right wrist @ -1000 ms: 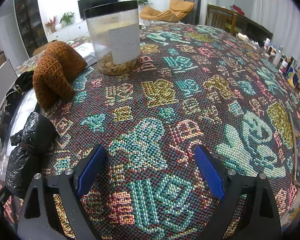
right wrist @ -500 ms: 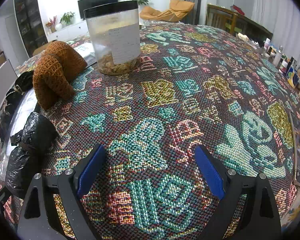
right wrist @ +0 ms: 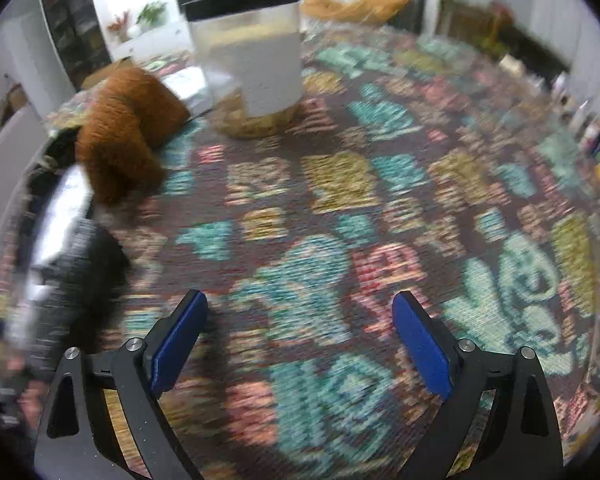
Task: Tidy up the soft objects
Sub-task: 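Grasp the black plastic bag roll with the right tool and lift it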
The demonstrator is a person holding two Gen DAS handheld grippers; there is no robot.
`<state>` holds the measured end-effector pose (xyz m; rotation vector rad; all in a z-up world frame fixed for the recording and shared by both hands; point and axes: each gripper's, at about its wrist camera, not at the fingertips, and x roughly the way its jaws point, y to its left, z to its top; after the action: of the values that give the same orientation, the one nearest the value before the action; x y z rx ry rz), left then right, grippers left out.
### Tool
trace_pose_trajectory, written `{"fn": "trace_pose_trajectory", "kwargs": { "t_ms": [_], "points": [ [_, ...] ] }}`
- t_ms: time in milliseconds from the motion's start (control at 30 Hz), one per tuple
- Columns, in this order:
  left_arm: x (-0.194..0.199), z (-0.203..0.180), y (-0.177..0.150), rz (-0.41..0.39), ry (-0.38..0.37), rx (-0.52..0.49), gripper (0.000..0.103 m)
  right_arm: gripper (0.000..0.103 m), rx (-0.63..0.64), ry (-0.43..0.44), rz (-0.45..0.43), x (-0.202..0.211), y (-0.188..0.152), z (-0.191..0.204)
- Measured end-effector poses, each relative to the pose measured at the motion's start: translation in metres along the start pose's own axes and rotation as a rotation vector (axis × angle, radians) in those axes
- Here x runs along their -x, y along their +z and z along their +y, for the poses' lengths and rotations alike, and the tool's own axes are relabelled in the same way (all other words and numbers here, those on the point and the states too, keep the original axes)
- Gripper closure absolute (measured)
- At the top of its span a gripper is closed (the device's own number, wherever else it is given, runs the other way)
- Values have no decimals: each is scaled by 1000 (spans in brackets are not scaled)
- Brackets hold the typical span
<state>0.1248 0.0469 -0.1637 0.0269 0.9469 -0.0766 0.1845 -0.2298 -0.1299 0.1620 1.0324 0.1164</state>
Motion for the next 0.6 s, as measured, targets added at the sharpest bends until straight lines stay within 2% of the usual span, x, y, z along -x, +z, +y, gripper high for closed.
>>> {"fn": "trace_pose_trajectory", "kwargs": {
  "t_ms": [33, 67, 133, 200, 233, 267, 300, 333, 367, 400, 467, 600],
  "points": [
    [0, 0, 0, 0, 0, 0, 0, 8, -25, 90, 10, 6, 4, 9],
    [0, 0, 0, 0, 0, 0, 0, 8, -27, 140, 27, 8, 6, 18],
    [0, 0, 0, 0, 0, 0, 0, 10, -2, 250, 111, 2, 8, 49],
    [0, 0, 0, 0, -1, 0, 0, 11, 37, 291, 161, -8, 7, 73],
    [0, 0, 0, 0, -1, 0, 0, 11, 75, 274, 190, -16, 5, 87],
    [0, 0, 0, 0, -1, 0, 0, 16, 103, 251, 210, -23, 4, 95],
    [0, 0, 0, 0, -1, 0, 0, 29, 131, 216, 218, -27, 2, 102],
    [2, -1, -2, -1, 0, 0, 0, 48, 165, 185, 193, -25, 2, 106],
    [2, 0, -2, -1, 0, 0, 0, 59, 153, 208, 210, -25, 2, 103],
    [2, 0, -2, -1, 0, 0, 0, 61, 132, 225, 212, -23, 2, 97],
    [1, 0, -2, -1, 0, 1, 0, 61, 128, 191, 181, -15, 2, 86],
    [1, 0, -1, -1, 0, 0, 0, 61, 104, 126, 66, 19, 5, 48]
  ]
}}
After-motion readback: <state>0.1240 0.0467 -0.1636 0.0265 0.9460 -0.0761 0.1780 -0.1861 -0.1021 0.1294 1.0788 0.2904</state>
